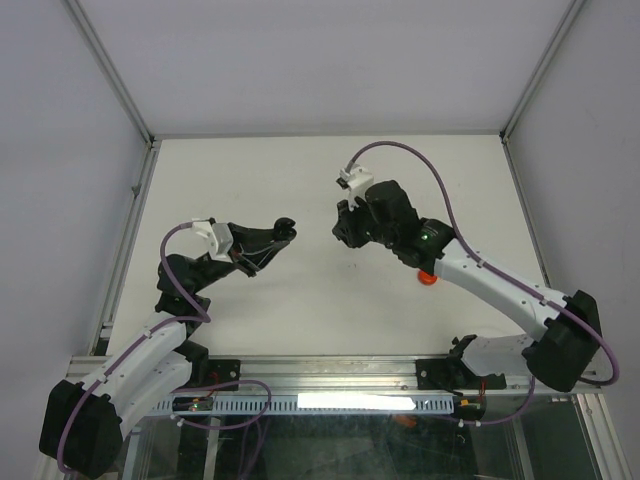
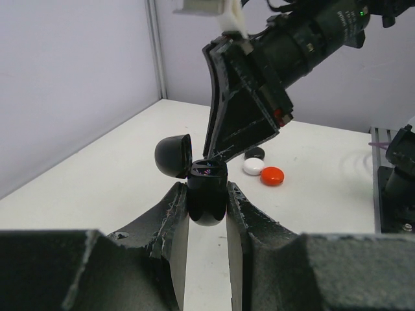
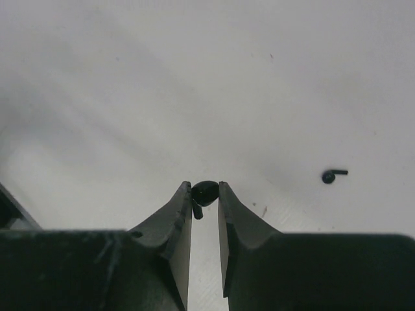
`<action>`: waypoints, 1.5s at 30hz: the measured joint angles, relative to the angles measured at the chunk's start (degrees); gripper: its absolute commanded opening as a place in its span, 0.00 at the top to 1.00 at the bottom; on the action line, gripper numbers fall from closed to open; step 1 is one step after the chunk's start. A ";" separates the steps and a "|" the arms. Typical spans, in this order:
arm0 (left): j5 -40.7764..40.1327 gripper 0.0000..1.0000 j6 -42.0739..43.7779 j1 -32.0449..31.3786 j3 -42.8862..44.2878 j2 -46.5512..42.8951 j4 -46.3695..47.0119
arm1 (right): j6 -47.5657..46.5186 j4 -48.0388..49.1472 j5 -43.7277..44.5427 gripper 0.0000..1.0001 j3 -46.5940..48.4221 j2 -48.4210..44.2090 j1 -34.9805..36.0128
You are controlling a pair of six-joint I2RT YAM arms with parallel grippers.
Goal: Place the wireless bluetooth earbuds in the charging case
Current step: Pick up the earbud from the center of the board, then place the earbud in the charging case.
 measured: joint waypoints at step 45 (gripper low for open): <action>7.19 0.89 -11.52 0.02 -3.63 4.13 21.55 | 7.34 63.82 -32.46 0.90 -17.46 -6.32 5.51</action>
